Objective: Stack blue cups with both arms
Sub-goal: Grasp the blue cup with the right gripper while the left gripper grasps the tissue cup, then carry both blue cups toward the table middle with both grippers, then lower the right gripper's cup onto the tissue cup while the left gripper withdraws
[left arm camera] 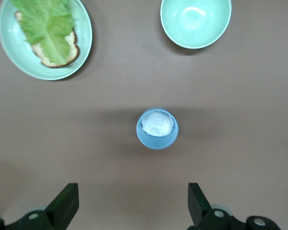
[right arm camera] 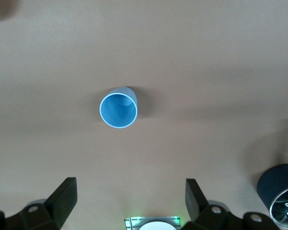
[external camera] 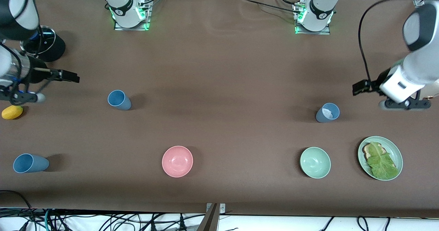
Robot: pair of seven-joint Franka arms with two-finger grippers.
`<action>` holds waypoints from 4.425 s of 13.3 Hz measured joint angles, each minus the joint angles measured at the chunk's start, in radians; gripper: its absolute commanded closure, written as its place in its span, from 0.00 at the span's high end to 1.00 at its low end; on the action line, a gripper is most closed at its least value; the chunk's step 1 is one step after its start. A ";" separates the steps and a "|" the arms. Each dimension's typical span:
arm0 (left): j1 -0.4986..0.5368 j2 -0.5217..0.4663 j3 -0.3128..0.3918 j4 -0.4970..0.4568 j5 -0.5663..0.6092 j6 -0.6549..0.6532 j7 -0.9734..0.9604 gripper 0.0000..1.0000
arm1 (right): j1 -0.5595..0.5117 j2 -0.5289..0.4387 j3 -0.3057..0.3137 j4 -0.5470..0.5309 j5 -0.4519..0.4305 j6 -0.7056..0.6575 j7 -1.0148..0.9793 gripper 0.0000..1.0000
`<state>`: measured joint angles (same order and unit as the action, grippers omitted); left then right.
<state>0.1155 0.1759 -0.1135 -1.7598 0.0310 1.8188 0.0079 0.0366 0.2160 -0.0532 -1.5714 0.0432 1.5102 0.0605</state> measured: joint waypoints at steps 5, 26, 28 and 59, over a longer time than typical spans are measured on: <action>0.013 0.122 0.000 -0.182 0.000 0.337 0.077 0.78 | 0.004 0.082 0.010 -0.180 -0.020 0.252 -0.003 1.00; -0.259 0.197 -0.196 -0.113 -0.001 0.367 -0.535 0.00 | 0.007 0.056 0.059 -0.542 -0.119 0.708 -0.001 0.00; -0.335 0.237 -0.197 -0.103 -0.005 0.399 -0.650 0.00 | 0.020 0.052 0.061 -0.520 -0.119 0.703 0.000 0.00; -0.043 0.094 -0.124 0.280 0.028 -0.127 -0.208 1.00 | 0.698 0.552 0.088 0.450 0.241 0.457 1.005 0.00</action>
<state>0.0722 0.2703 -0.2380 -1.4797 0.0589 1.6917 -0.2000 0.7348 0.7679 0.0346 -1.1214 0.2843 1.9671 1.0650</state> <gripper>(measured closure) 0.000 0.956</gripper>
